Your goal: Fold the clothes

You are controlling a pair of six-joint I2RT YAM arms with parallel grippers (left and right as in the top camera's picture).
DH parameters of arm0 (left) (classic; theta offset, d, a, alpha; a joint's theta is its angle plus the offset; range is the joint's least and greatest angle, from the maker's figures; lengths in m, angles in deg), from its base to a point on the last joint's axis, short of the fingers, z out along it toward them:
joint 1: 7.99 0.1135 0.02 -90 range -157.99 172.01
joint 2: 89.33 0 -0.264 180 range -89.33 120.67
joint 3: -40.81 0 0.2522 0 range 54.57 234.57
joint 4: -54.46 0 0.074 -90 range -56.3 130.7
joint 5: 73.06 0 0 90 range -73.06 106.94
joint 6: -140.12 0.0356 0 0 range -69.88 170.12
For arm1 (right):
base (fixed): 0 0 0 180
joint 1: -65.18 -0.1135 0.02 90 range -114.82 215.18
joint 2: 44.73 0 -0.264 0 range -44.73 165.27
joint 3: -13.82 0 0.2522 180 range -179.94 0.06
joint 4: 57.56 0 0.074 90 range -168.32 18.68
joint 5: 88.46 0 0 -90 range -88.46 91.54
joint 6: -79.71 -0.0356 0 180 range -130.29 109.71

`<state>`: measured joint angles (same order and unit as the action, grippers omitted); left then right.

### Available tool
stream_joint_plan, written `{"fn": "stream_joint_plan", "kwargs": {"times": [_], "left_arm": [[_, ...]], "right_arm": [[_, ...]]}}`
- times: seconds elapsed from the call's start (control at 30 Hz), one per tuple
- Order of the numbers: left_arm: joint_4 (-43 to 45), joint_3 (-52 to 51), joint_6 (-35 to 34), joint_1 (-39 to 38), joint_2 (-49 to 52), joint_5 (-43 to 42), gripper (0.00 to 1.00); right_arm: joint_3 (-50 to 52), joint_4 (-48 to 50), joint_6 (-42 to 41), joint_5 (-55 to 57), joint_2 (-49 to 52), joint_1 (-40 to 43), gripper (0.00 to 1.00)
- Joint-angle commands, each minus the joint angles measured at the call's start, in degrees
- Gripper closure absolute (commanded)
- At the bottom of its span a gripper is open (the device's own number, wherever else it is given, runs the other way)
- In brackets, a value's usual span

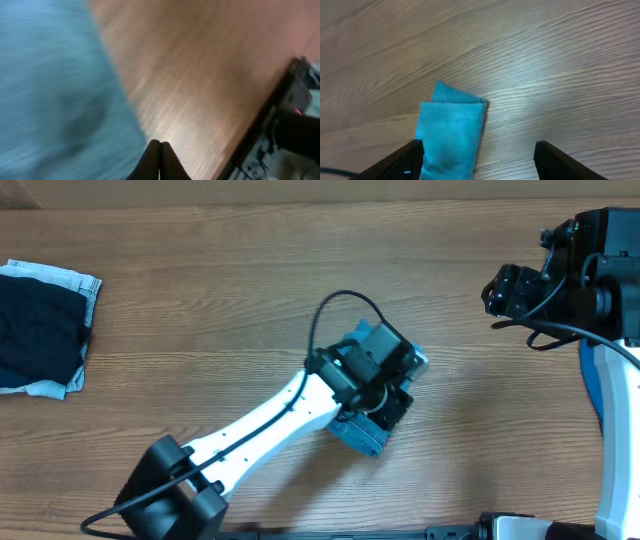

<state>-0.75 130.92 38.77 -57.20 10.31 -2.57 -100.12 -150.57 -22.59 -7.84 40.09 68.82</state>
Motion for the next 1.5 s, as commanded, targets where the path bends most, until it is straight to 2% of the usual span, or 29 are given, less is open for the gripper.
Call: {"fn": "stream_joint_plan", "kwargs": {"times": [0.0,0.1,0.2,0.4,0.57,0.67,0.7,0.87,1.03,1.1,1.17,1.2,1.27,1.33,1.47], "left_arm": [[1.6,0.6,3.0,-3.3,4.8,-4.2,0.96],[1.4,0.7,-1.4,-3.6,7.9,-4.1,0.96],[-0.9,1.0,-8.0,0.3,7.8,-5.2,0.96],[-10.1,0.9,-7.8,5.4,7.9,-3.6,0.96],[-15.3,0.9,-4.7,7.0,7.9,6.3,0.96],[-16.8,0.9,-3.5,7.6,7.9,18.0,0.95],[-16.9,0.9,-1.8,8.9,7.9,21.9,0.95],[-15.4,0.9,3.6,17.7,7.9,30.1,0.96],[-11.9,2.8,6.3,30.2,7.9,29.4,0.96],[-13.7,5.3,7.3,33.8,7.9,24.9,0.96],[-18.5,9.1,7.5,36.8,7.8,16.3,0.94],[-21.7,10.8,7.5,37.6,7.5,11.0,0.93],[-24.0,11.6,7.5,37.2,6.4,6.3,0.92],[-24.4,11.6,7.3,35.9,5.1,6.3,0.91],[-27.6,11.5,0.1,33.4,2.8,5.0,0.90]], "right_arm": [[-0.4,0.7,-1.5,1.8,-0.5,0.7,0.25],[-0.4,0.4,-1.4,1.9,-0.5,0.7,0.25],[-0.4,-0.1,-1.4,1.9,-0.5,0.7,0.25],[-0.4,-0.1,-1.4,1.9,-0.5,0.7,0.26],[-0.4,-0.1,-1.4,1.8,-0.5,0.7,0.27],[-0.4,-0.4,-1.5,1.7,-0.5,0.7,0.27],[-0.4,-0.9,-1.5,1.2,-0.5,0.7,0.27],[-0.4,-1.6,-1.5,0.7,-0.5,0.7,0.27],[-0.4,-1.6,-1.5,0.3,-0.5,0.7,0.27],[-0.4,-1.7,-1.5,0.1,-0.5,0.7,0.26],[-0.4,-1.7,-1.5,-0.5,-0.5,0.7,0.26],[-0.4,-1.7,-1.5,-1.0,-0.5,0.7,0.26],[-0.4,-1.6,-1.5,-1.2,-0.5,0.7,0.26],[-0.4,-1.4,-1.5,-1.2,-0.5,0.7,0.26],[-0.4,-0.8,-1.4,-1.2,-0.2,0.7,0.23]]}}
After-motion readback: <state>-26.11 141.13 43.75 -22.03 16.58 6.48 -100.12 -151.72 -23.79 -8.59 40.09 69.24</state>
